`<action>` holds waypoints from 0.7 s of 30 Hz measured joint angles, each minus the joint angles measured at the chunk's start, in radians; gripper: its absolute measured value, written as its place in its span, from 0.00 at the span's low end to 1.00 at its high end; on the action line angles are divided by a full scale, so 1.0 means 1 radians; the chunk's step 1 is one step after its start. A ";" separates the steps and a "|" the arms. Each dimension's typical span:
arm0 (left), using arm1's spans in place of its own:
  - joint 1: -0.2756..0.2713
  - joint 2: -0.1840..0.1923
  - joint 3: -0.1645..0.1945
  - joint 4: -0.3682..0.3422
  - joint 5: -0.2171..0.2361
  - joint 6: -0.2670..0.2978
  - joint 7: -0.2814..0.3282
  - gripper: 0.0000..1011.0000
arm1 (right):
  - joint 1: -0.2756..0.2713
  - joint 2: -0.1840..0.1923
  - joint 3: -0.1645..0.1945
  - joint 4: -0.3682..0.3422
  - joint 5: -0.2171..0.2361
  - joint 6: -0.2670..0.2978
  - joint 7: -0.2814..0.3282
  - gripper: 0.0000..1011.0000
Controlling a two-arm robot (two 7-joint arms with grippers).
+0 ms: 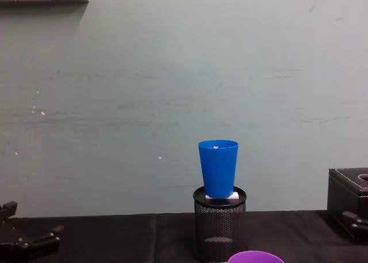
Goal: Pick up one cup with a gripper and tap it against the other cup.
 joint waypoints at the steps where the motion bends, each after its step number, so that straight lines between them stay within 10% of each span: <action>1: 0.000 0.000 0.000 0.000 0.000 0.000 0.000 0.99 | -0.005 0.005 0.001 -0.004 0.011 -0.017 0.029 0.99; 13: 0.000 0.000 0.000 0.000 0.000 0.000 0.000 0.99 | -0.004 0.007 -0.052 0.076 0.158 -0.174 0.425 0.99; 21: 0.000 0.000 0.000 0.000 0.000 0.000 0.000 0.99 | 0.024 -0.037 -0.078 0.155 0.215 -0.206 0.576 0.99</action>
